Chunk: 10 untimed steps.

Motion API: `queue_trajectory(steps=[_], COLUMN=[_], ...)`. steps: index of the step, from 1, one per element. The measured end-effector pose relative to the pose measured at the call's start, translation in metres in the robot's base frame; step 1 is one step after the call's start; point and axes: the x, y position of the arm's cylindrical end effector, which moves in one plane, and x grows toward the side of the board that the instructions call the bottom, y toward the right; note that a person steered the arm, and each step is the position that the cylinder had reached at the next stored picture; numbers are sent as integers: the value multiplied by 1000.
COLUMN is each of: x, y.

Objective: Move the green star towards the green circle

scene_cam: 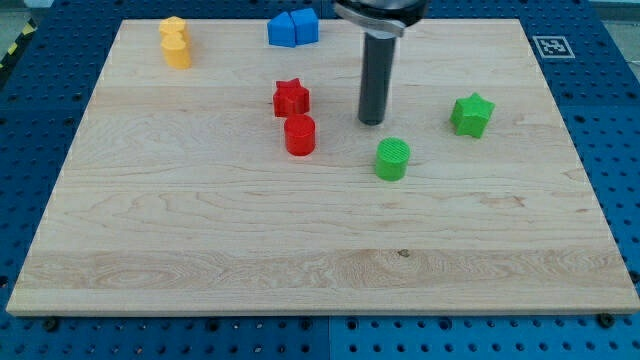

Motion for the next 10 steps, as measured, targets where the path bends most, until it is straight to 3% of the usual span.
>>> queue_trajectory(steps=[1, 3, 5, 8, 10], x=[-4, -53, -59, -1, 7], y=[19, 44, 157, 120, 136])
